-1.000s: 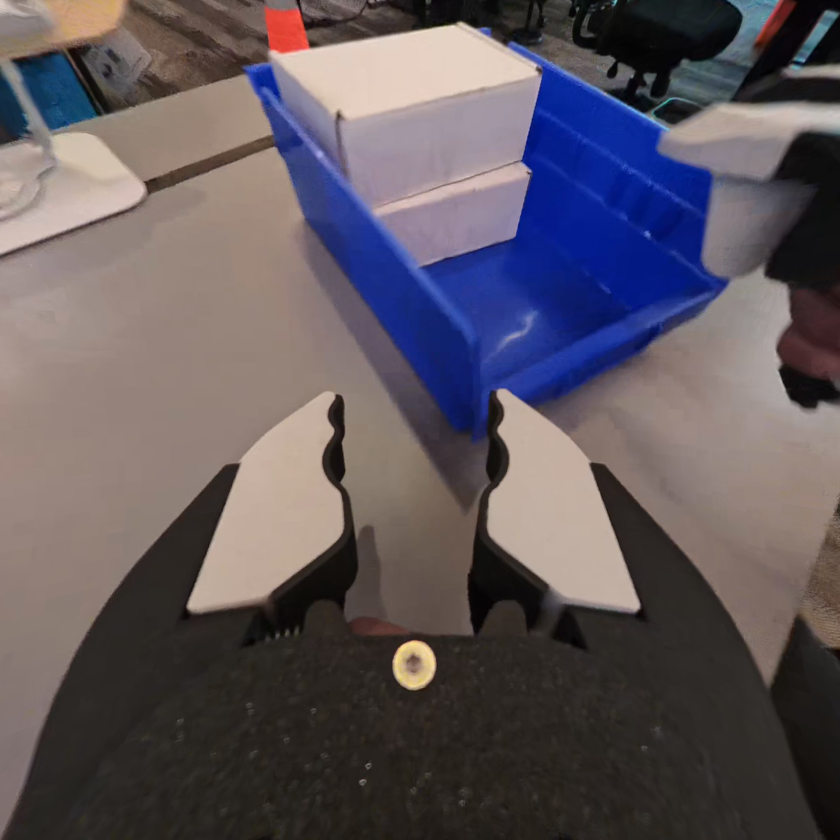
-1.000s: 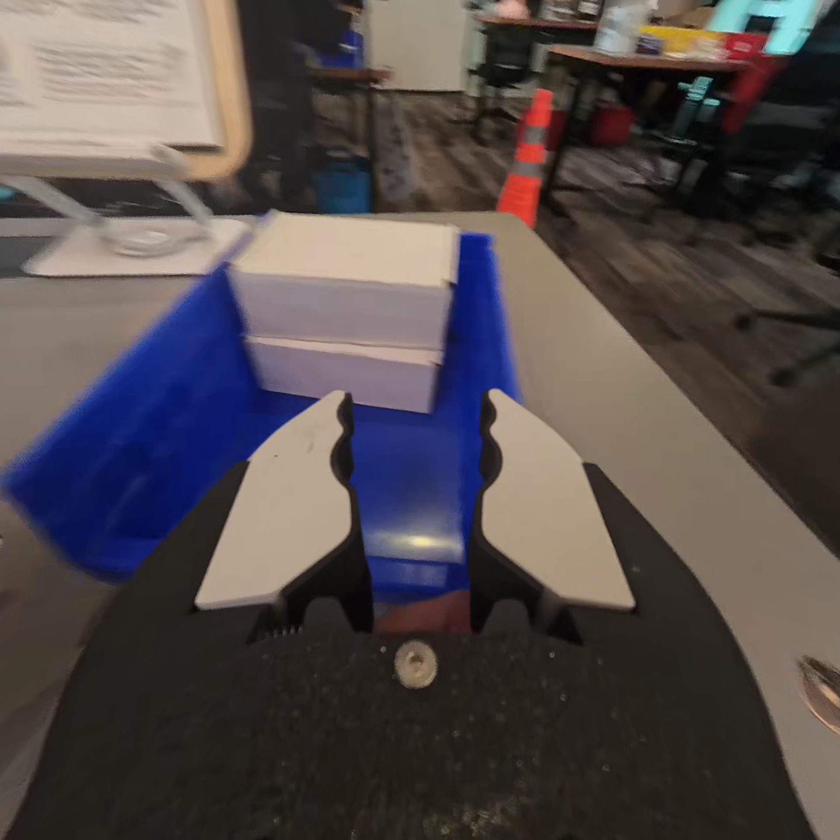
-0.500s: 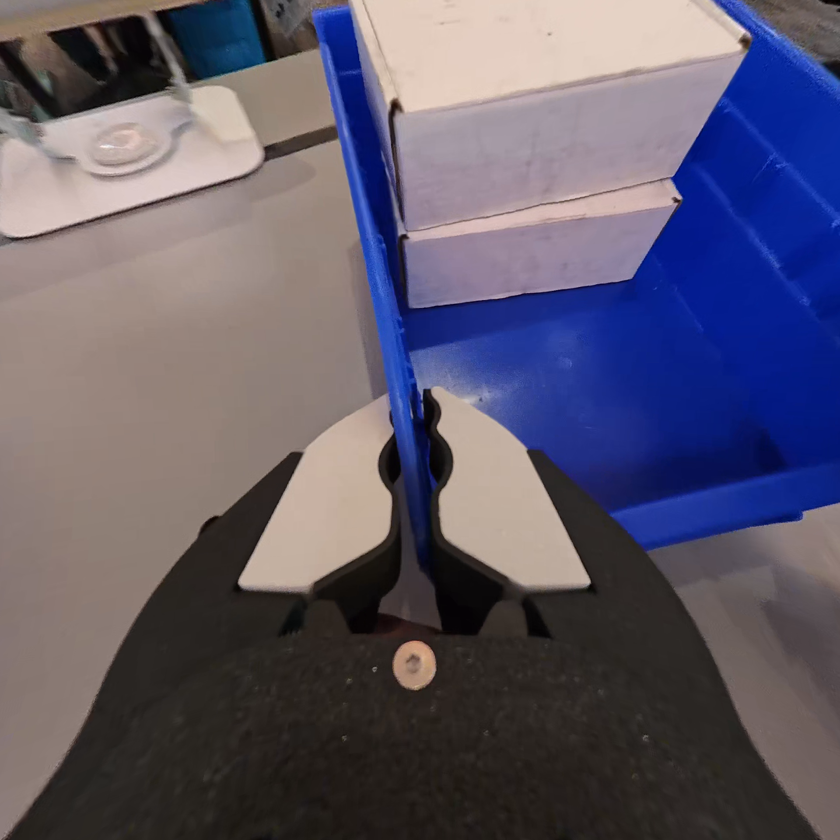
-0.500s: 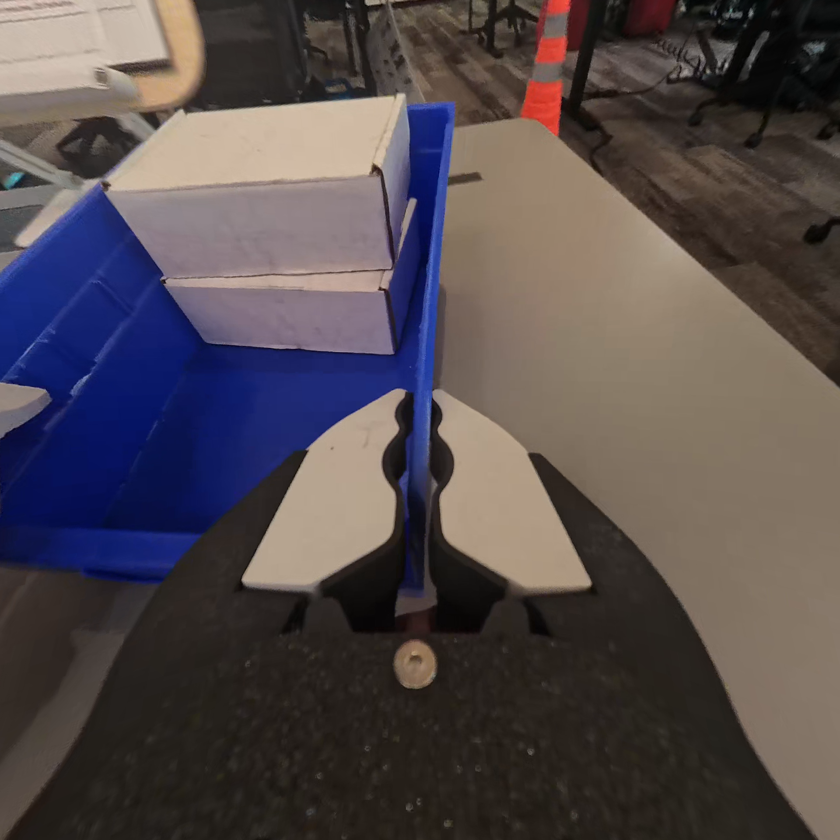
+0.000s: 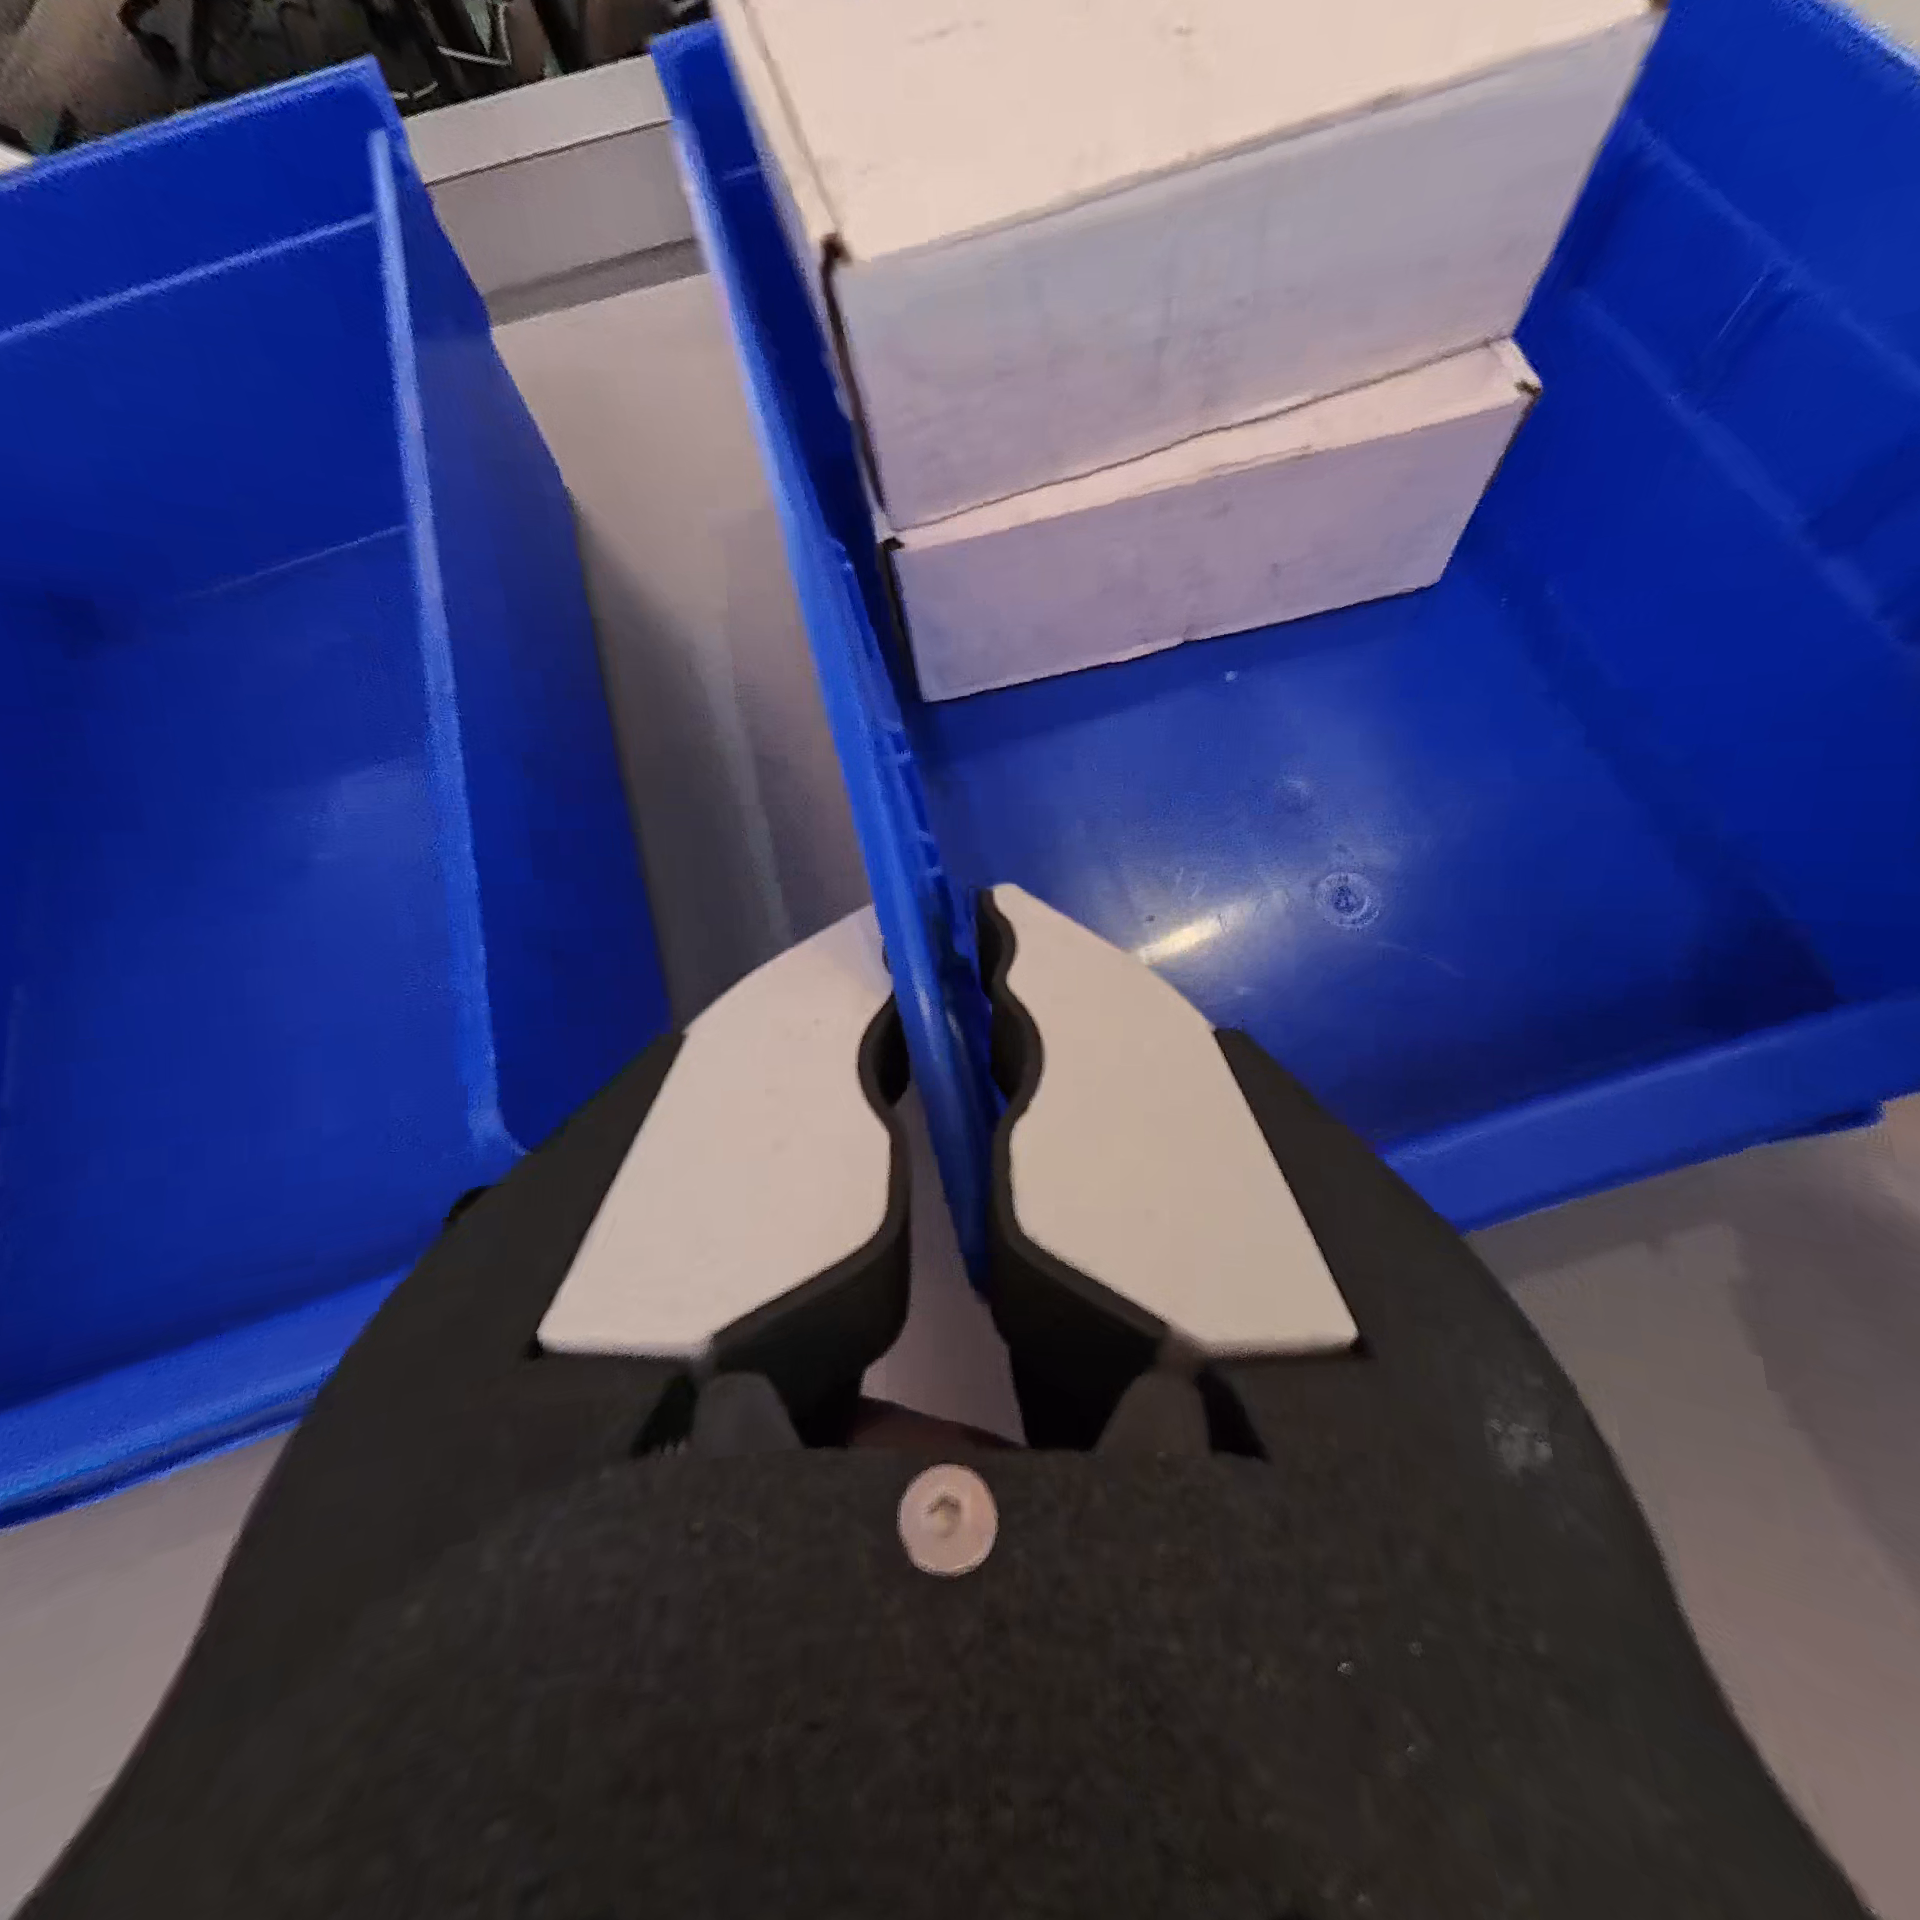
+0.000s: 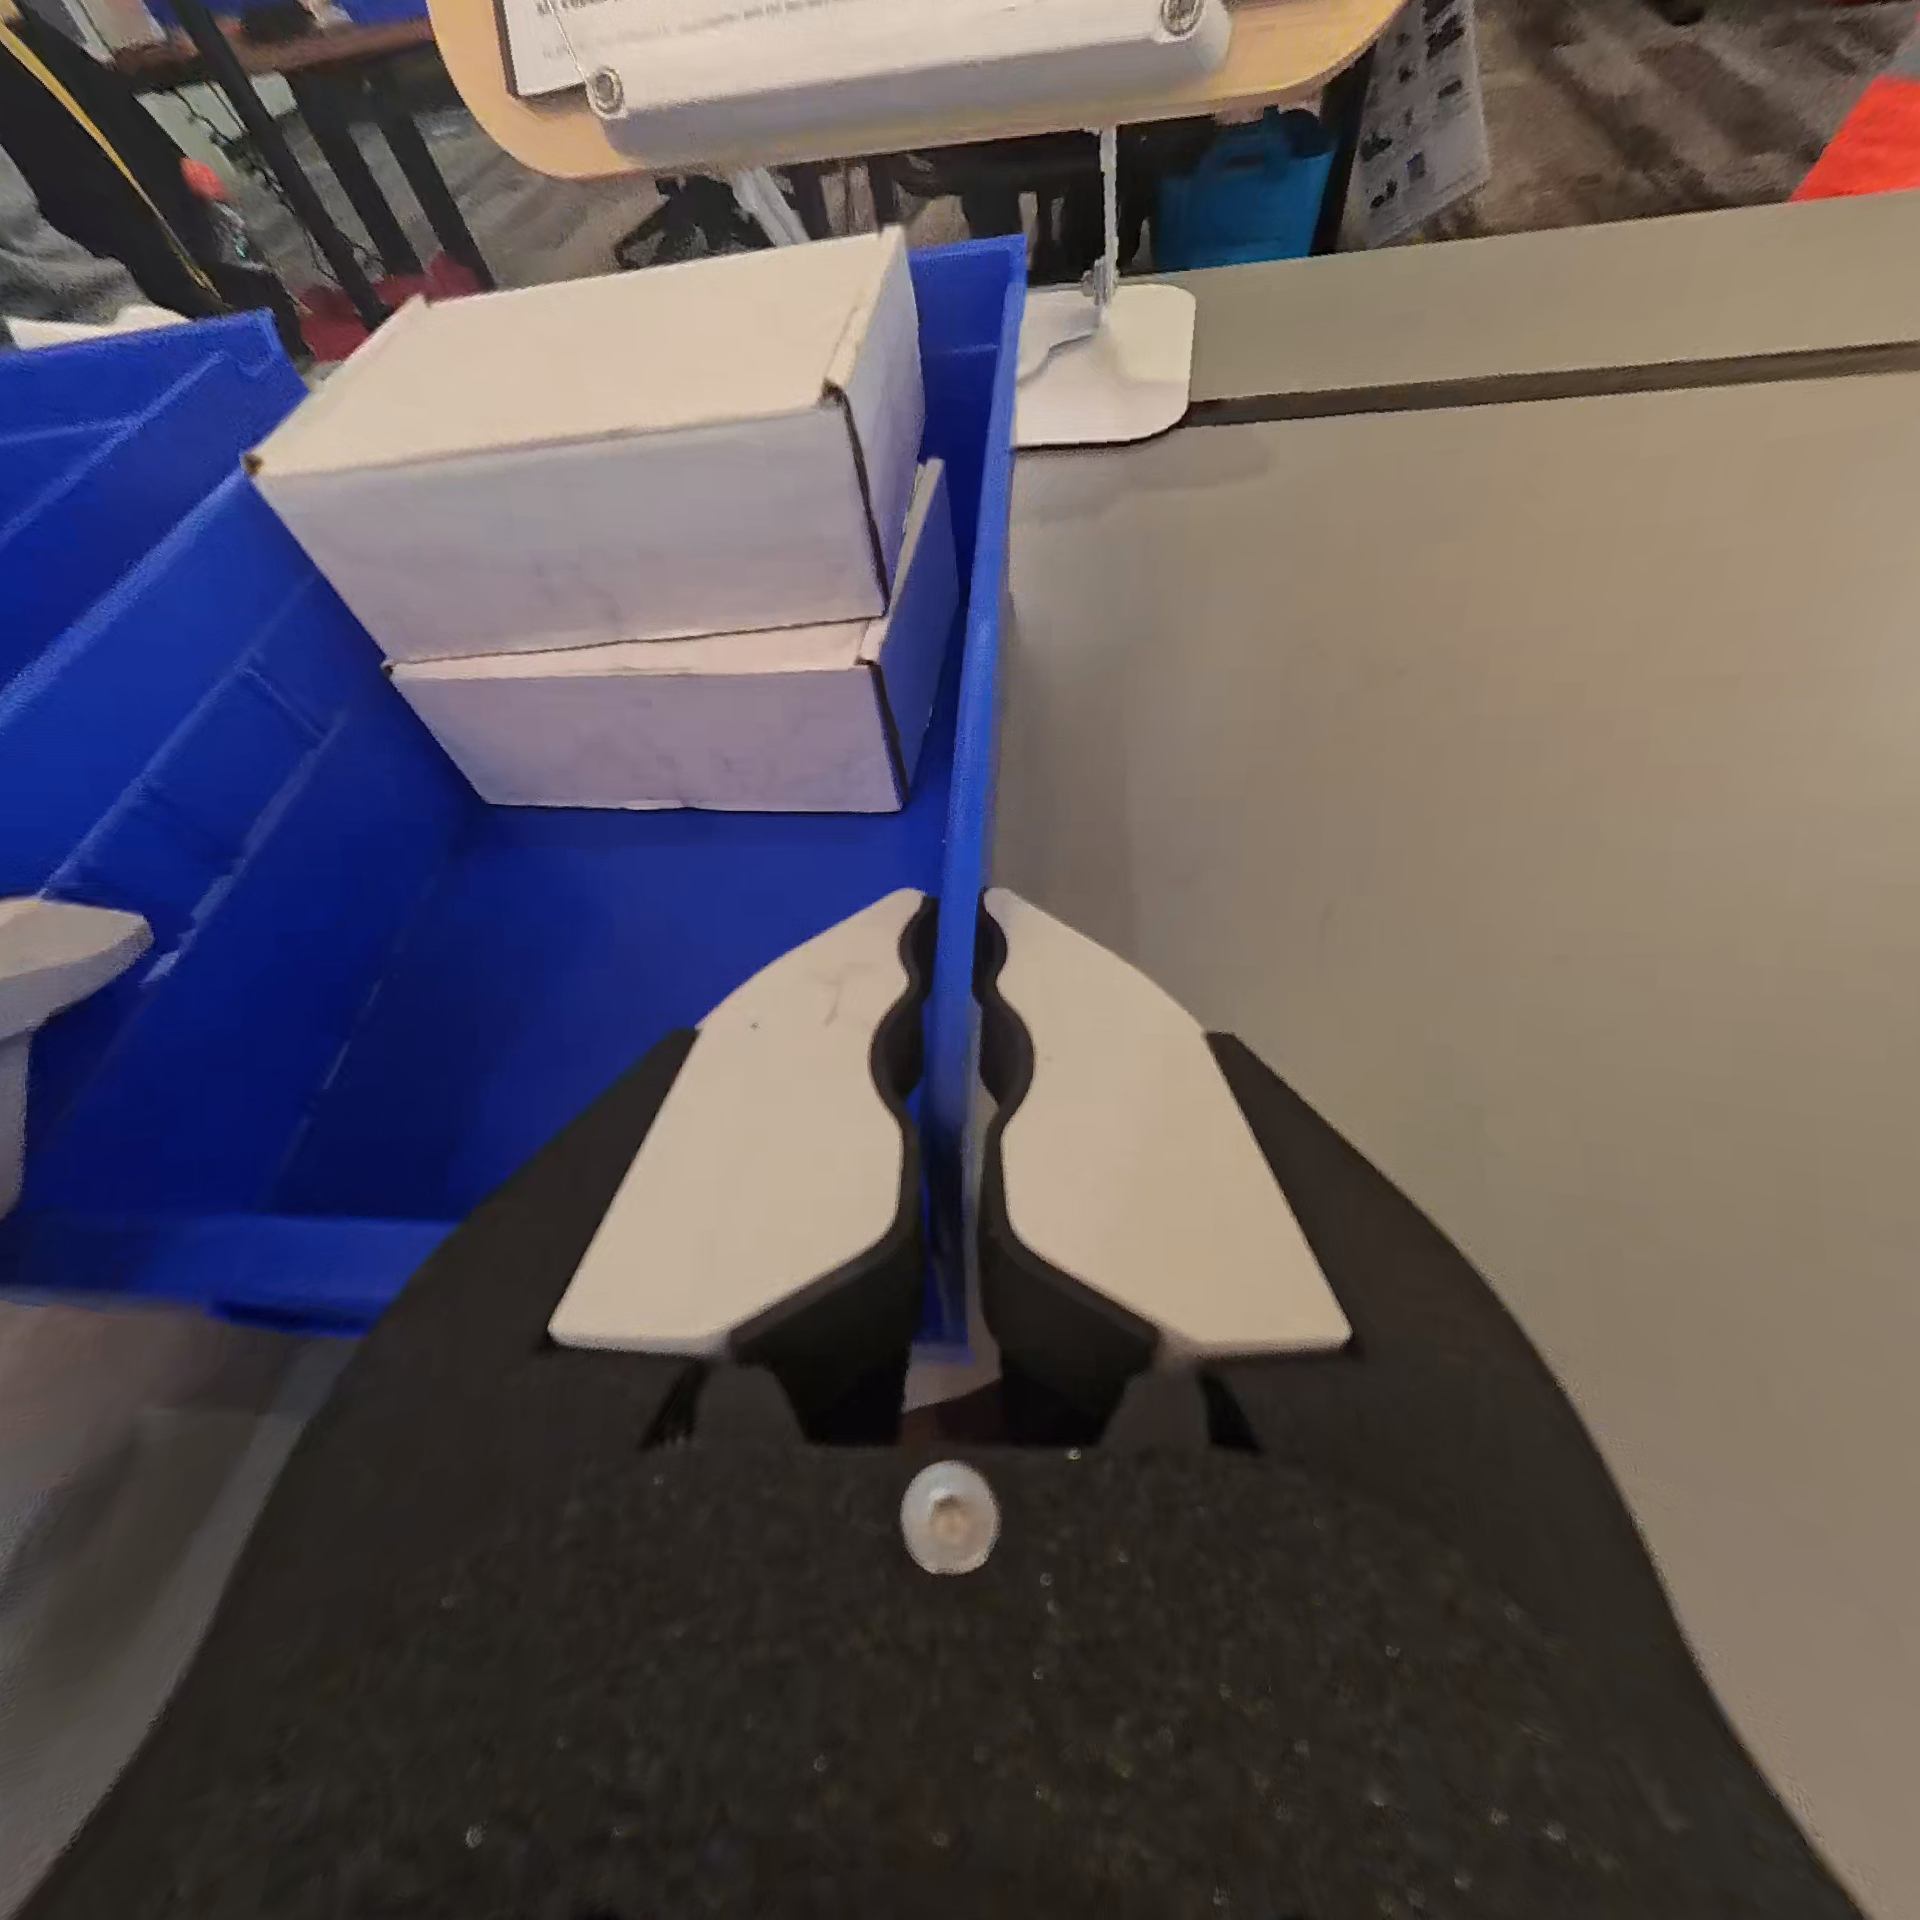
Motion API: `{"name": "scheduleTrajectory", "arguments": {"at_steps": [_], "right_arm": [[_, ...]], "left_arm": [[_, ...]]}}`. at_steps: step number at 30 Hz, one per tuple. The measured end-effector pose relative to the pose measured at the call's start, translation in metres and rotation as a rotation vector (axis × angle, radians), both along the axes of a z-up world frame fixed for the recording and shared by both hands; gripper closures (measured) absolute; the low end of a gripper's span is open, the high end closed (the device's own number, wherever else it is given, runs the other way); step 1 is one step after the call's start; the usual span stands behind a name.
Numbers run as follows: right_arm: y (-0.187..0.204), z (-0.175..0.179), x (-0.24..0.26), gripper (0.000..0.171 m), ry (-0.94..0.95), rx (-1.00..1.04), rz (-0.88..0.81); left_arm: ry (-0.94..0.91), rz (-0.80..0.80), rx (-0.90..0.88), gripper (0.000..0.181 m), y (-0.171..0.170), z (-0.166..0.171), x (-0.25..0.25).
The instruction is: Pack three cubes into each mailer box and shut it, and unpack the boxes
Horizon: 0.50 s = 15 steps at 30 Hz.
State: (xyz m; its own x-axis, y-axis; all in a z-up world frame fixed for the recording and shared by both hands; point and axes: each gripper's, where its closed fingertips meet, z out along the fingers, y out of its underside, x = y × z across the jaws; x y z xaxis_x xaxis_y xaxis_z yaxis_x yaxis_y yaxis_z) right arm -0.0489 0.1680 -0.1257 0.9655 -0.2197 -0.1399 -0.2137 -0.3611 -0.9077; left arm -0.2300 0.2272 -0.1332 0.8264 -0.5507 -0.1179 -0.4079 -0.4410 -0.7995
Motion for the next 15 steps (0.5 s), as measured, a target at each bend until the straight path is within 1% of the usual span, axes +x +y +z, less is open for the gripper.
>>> {"name": "scheduleTrajectory", "arguments": {"at_steps": [2,3,4,6,7,8,9,10,11,12,14,15], "right_arm": [[0.000,0.000,0.000,0.165,0.014,0.013,0.028],[-0.001,0.001,-0.001,0.164,0.018,0.027,0.066],[-0.004,0.003,-0.002,0.160,0.002,0.048,0.109],[-0.018,0.007,-0.001,0.140,-0.093,0.078,0.181],[-0.027,0.009,0.002,0.140,-0.160,0.078,0.203],[-0.037,0.012,0.005,0.131,-0.225,0.070,0.228],[-0.046,0.016,0.007,0.130,-0.272,0.065,0.240],[-0.055,0.021,0.006,0.134,-0.287,0.073,0.249],[-0.062,0.027,0.002,0.142,-0.275,0.089,0.260],[-0.068,0.032,-0.006,0.145,-0.242,0.112,0.283],[-0.073,0.036,-0.037,0.145,-0.148,0.140,0.364],[-0.074,0.035,-0.057,0.145,-0.116,0.131,0.411]], "left_arm": [[0.046,-0.079,0.020,0.156,-0.009,0.004,0.000],[0.042,-0.096,0.058,0.150,-0.015,0.012,-0.003],[0.024,-0.078,0.106,0.151,-0.021,0.024,-0.013],[-0.082,0.006,0.169,0.156,-0.029,0.052,-0.044],[-0.135,0.050,0.178,0.159,-0.032,0.063,-0.065],[-0.181,0.096,0.179,0.158,-0.031,0.072,-0.090],[-0.212,0.134,0.173,0.155,-0.027,0.076,-0.116],[-0.215,0.169,0.156,0.152,-0.019,0.074,-0.145],[-0.194,0.223,0.137,0.147,-0.008,0.066,-0.178],[-0.182,0.269,0.118,0.141,0.004,0.057,-0.208],[-0.192,0.287,0.048,0.129,0.024,0.036,-0.247],[-0.204,0.285,0.011,0.127,0.033,0.026,-0.257]]}}
